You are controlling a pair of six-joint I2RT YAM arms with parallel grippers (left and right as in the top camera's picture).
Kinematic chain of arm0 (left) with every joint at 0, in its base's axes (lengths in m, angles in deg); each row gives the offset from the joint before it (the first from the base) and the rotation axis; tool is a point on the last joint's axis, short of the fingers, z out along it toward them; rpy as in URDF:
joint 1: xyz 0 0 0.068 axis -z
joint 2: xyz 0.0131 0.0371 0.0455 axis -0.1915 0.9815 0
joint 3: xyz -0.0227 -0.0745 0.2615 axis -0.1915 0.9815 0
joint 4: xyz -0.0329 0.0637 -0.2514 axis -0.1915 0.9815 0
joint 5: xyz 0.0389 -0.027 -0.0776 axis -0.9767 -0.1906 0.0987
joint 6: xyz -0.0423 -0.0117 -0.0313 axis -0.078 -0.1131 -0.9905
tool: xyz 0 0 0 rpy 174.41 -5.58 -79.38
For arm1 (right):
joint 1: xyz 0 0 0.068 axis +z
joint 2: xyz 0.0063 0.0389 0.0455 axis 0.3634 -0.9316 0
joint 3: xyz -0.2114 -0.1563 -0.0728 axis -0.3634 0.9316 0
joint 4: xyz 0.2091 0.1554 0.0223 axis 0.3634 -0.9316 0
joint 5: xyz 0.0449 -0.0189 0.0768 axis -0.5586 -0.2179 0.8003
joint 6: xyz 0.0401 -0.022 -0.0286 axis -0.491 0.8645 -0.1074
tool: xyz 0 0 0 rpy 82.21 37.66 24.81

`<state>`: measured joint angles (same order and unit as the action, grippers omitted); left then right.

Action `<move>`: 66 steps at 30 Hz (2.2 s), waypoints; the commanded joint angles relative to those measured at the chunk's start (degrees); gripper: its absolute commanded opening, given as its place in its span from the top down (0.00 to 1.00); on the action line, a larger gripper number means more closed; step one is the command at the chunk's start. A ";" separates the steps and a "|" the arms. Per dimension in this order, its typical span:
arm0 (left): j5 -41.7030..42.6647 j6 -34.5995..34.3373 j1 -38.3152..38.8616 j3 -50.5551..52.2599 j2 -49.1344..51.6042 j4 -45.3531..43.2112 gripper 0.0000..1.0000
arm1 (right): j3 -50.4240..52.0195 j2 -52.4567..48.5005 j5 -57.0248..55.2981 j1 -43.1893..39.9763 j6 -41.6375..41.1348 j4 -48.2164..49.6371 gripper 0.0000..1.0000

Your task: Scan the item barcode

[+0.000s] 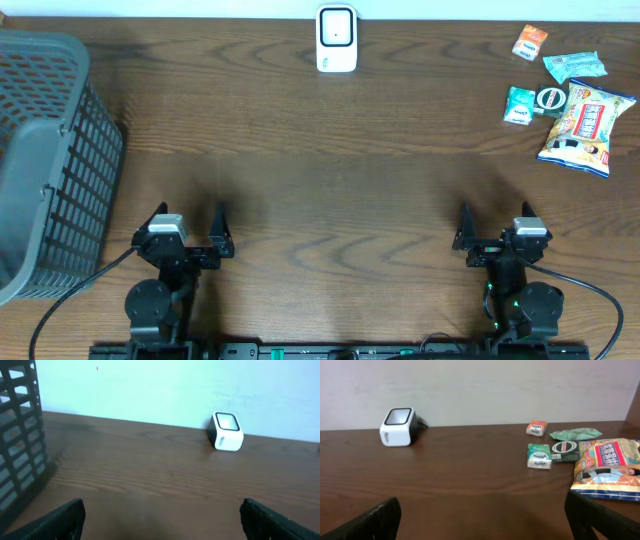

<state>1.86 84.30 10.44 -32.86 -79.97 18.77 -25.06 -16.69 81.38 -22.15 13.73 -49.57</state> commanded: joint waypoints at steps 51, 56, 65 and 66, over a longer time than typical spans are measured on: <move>-2.25 4.87 -0.17 6.34 -1.97 -2.29 0.03 | 0.02 0.37 -0.20 -0.24 -0.61 -0.26 0.01; -2.27 5.14 -0.20 6.34 -1.97 -2.27 0.03 | 0.02 0.37 -0.20 -0.24 -0.61 -0.26 0.01; -1.88 7.80 -0.20 6.34 -1.97 -2.27 0.03 | 0.02 0.37 -0.20 -0.24 -0.61 -0.26 0.01; -1.88 7.74 -0.20 6.34 -1.97 -2.27 0.02 | 0.02 0.37 -0.20 -0.24 -0.61 -0.26 0.01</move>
<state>-0.93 90.66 10.40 -27.28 -81.46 14.11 -25.06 -16.69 81.38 -22.15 13.73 -49.57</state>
